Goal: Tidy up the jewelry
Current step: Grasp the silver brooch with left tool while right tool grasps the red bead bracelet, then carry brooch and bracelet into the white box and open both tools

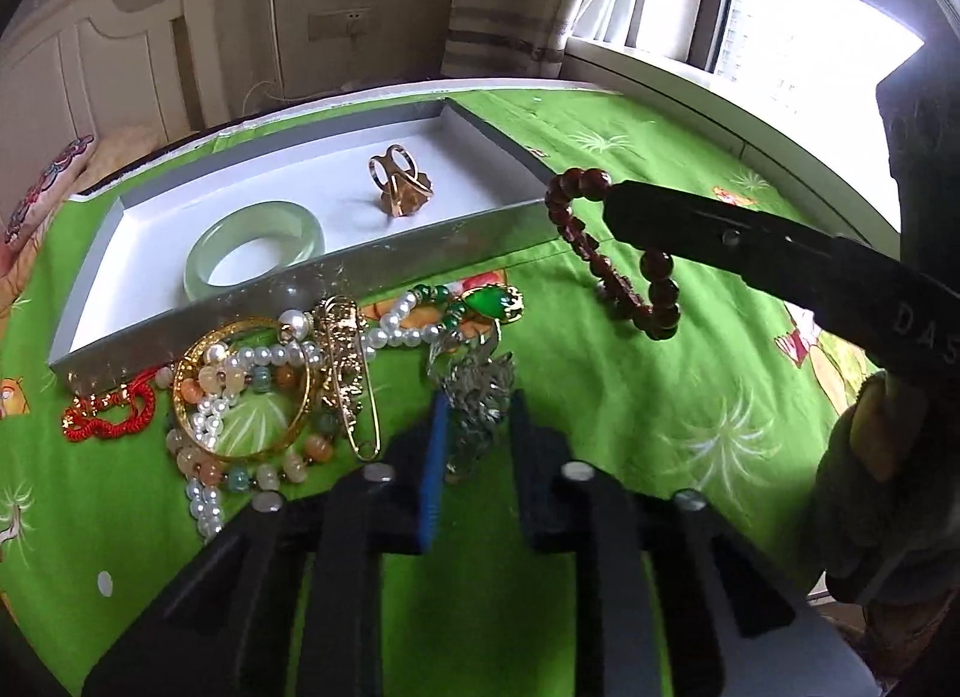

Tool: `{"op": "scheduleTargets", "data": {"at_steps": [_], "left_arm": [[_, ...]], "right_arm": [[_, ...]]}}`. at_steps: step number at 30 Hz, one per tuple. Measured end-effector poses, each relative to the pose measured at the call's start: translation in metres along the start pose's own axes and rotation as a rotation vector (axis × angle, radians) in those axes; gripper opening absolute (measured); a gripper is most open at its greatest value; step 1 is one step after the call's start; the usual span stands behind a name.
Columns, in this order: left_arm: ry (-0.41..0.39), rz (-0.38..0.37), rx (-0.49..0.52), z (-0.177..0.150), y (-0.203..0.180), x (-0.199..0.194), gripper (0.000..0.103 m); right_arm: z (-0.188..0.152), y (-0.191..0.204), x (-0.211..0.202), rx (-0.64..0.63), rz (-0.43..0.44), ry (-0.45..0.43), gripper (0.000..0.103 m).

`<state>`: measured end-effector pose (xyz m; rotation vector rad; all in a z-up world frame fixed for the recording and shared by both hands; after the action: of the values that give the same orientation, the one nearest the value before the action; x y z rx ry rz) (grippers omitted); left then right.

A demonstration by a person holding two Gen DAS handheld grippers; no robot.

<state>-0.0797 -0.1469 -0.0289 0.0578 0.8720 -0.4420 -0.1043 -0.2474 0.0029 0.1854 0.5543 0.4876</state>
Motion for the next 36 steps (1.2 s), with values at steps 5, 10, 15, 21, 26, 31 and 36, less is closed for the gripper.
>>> {"op": "scheduleTargets", "data": {"at_steps": [5, 10, 15, 21, 26, 31, 36], "left_arm": [[-0.032, 0.013, 0.022, -0.001, -0.007, -0.009, 0.006], [-0.053, 0.002, 0.033, -0.002, -0.012, -0.019, 0.006], [-0.065, -0.01, 0.033, -0.004, -0.012, -0.028, 0.006], [-0.09, -0.011, 0.019, -0.004, -0.008, -0.04, 0.006], [-0.128, -0.009, -0.005, 0.0, 0.001, -0.055, 0.006], [-0.158, -0.008, -0.042, 0.006, 0.016, -0.065, 0.006], [-0.181, 0.004, -0.079, 0.016, 0.035, -0.071, 0.006]], "right_arm": [[0.0, 0.0, -0.002, -0.003, 0.002, -0.009, 0.014], [0.0, -0.002, -0.006, 0.008, -0.005, -0.029, 0.014], [0.001, -0.003, -0.017, 0.015, -0.012, -0.08, 0.014], [0.004, -0.007, -0.028, 0.041, -0.005, -0.129, 0.014], [0.011, -0.003, -0.037, 0.041, 0.008, -0.156, 0.014], [0.023, 0.008, -0.036, 0.002, 0.009, -0.159, 0.014], [0.034, 0.018, -0.026, -0.034, 0.006, -0.144, 0.014]]}}
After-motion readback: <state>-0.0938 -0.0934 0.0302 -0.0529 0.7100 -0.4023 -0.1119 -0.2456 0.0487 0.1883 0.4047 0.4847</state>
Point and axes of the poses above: each gripper's, at about its wrist camera, not at the fingertips, and x roughly the way its jaws point, y to its left, z to its top, the point moved 3 cm from there along x, roughly the way its jaws point, and after that the axes turned 6 degrees about -x, right-handed, at the moved point
